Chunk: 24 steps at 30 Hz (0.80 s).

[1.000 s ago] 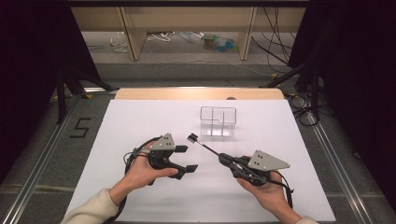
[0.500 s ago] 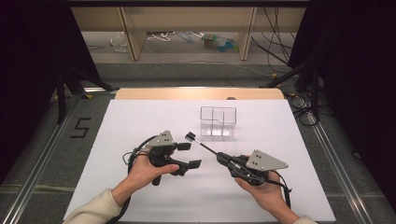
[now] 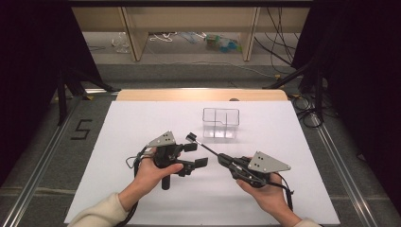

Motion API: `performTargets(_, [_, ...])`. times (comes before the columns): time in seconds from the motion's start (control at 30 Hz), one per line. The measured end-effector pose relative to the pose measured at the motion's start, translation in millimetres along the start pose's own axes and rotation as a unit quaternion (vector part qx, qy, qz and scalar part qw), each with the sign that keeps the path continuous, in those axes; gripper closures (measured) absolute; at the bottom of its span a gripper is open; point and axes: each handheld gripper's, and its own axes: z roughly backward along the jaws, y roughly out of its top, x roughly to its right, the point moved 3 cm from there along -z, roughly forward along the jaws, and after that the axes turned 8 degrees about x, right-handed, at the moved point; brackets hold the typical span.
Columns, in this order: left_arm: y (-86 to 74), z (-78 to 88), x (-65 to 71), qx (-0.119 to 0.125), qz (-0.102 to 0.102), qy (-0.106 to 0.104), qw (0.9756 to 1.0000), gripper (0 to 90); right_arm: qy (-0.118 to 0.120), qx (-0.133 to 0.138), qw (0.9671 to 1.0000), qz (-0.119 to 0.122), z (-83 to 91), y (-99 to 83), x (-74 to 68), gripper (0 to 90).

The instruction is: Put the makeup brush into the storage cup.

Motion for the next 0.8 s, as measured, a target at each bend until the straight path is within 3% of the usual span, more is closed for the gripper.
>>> performTargets(0.13, [0.9,-1.1,1.2,0.01,0.005,-0.009,0.9999,20.2,0.005,0.006,1.0,0.0,-2.0,-0.1,-0.8,85.3])
performTargets(0.27, [0.9,-2.1,2.0,0.024,0.027,-0.009,0.9993,20.3,0.005,-0.003,1.0,0.002,-2.1,0.7,-1.7,85.3])
performTargets(0.47, [0.4,-3.8,2.9,0.034,0.034,-0.008,0.9988,20.4,0.008,0.008,0.9999,0.0,-6.2,0.4,-3.6,85.3])
performTargets(0.67, [1.3,-5.5,4.7,0.055,0.058,-0.011,0.9967,22.2,0.006,0.005,1.0,0.0,-7.3,0.8,-4.1,85.3])
performTargets(0.8, [1.3,-6.6,5.4,0.058,0.06,-0.012,0.9964,23.9,0.007,0.005,1.0,0.002,-8.3,1.0,-4.6,85.3])
